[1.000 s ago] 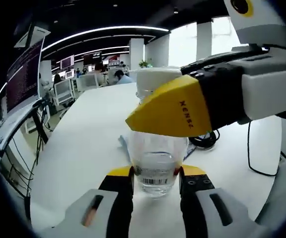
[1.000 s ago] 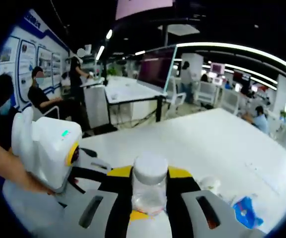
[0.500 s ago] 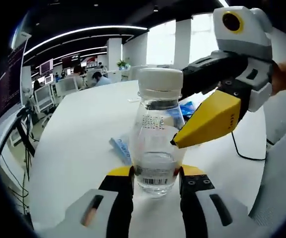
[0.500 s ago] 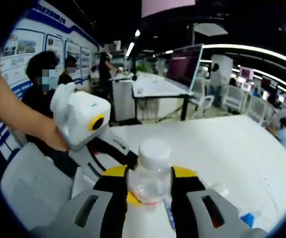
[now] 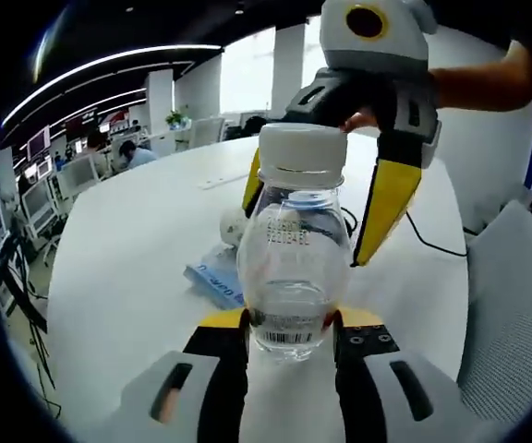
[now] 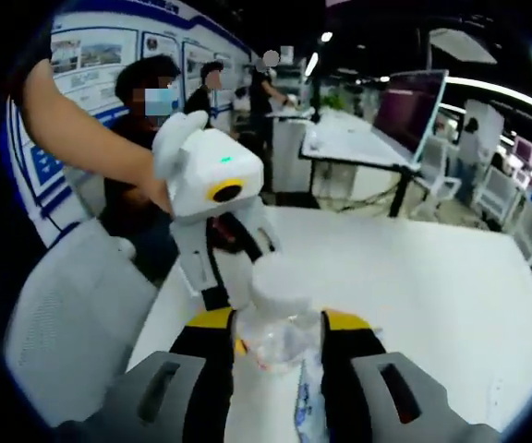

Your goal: Arrange the tabletop items into an orderly group along one side of the table until the central work area is clear of visible clutter.

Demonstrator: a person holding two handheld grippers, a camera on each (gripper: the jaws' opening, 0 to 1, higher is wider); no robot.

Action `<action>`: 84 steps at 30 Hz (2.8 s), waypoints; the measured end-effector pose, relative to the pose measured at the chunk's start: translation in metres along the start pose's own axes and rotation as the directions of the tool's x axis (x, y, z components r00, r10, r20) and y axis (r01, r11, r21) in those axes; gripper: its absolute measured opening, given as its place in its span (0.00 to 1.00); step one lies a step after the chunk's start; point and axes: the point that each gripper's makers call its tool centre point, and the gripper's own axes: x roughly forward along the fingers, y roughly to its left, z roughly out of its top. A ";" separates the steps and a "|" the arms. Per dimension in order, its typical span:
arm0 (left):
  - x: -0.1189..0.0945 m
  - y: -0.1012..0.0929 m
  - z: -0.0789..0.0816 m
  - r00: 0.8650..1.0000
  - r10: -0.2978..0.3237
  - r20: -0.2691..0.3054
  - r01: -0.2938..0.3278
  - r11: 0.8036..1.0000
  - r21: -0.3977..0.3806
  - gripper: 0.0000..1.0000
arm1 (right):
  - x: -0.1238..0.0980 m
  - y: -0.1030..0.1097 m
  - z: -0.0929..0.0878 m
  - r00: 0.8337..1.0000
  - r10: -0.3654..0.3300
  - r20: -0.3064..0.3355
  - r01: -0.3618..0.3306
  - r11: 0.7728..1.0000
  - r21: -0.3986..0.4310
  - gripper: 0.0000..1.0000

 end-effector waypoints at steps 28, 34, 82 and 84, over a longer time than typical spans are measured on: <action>-0.001 0.011 -0.006 0.996 0.038 -0.086 -0.029 0.994 0.105 0.39 | 0.012 -0.004 0.000 0.992 -0.068 -0.108 0.071 0.997 0.027 0.33; -0.007 0.014 -0.009 0.993 0.104 -0.059 -0.103 0.994 0.022 0.39 | 0.014 -0.009 0.001 0.980 -0.179 -0.084 0.188 0.975 0.117 0.33; -0.090 -0.030 0.024 0.816 0.543 0.196 -0.456 0.815 -0.358 0.66 | 0.015 -0.014 -0.001 0.928 -0.371 0.039 0.364 0.923 0.127 0.37; -0.092 -0.034 0.023 0.815 0.550 0.182 -0.472 0.813 -0.341 0.68 | 0.017 -0.012 -0.001 0.929 -0.367 0.047 0.358 0.924 0.135 0.39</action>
